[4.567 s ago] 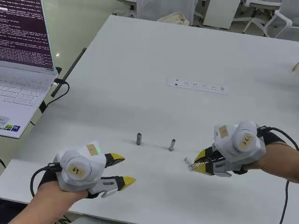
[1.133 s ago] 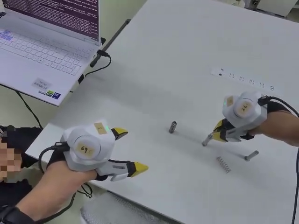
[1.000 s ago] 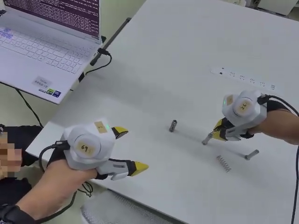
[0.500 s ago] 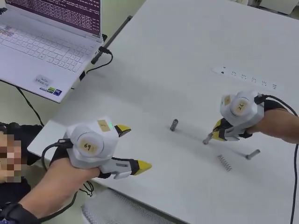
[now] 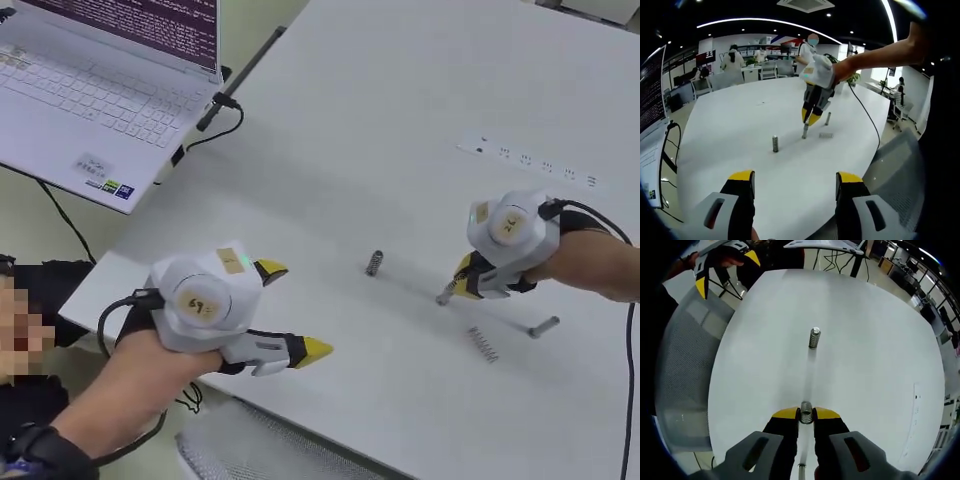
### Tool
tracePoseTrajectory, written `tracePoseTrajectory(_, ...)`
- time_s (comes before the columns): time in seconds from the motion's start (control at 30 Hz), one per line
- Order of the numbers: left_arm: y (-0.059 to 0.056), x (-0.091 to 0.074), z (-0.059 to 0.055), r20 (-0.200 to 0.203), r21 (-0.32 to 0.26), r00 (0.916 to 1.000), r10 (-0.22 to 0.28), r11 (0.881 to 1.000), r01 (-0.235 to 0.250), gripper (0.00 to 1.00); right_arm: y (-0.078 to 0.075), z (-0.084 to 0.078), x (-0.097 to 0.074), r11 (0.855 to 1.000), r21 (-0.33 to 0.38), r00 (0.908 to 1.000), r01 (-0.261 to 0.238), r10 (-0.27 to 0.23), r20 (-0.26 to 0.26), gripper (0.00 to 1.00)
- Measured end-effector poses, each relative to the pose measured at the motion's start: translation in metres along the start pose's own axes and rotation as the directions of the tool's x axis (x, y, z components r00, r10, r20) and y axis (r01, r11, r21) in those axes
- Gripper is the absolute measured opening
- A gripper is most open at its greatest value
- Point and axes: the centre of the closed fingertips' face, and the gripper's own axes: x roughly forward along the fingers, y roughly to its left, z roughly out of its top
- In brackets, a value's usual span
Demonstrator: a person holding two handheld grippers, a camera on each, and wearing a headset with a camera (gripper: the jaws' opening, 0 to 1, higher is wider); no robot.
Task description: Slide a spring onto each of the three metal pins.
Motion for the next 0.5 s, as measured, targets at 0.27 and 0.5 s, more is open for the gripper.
tracePoseTrajectory(0.27, 0.002, 0.0, 0.001, -0.005, 0.002, 1.0, -0.001, 1.0, 0.001, 0.62, -0.001, -0.003, 0.013, 1.0, -0.009, 0.9998, -0.015, 0.015, -0.015, 0.09)
tracePoseTrajectory(0.5, 0.004, 0.0, 0.001, -0.003, -0.003, 1.0, 0.004, 1.0, -0.004, 0.62, 0.0, -0.004, 0.019, 0.999, -0.02, 0.9992, -0.027, 0.026, -0.031, 0.09)
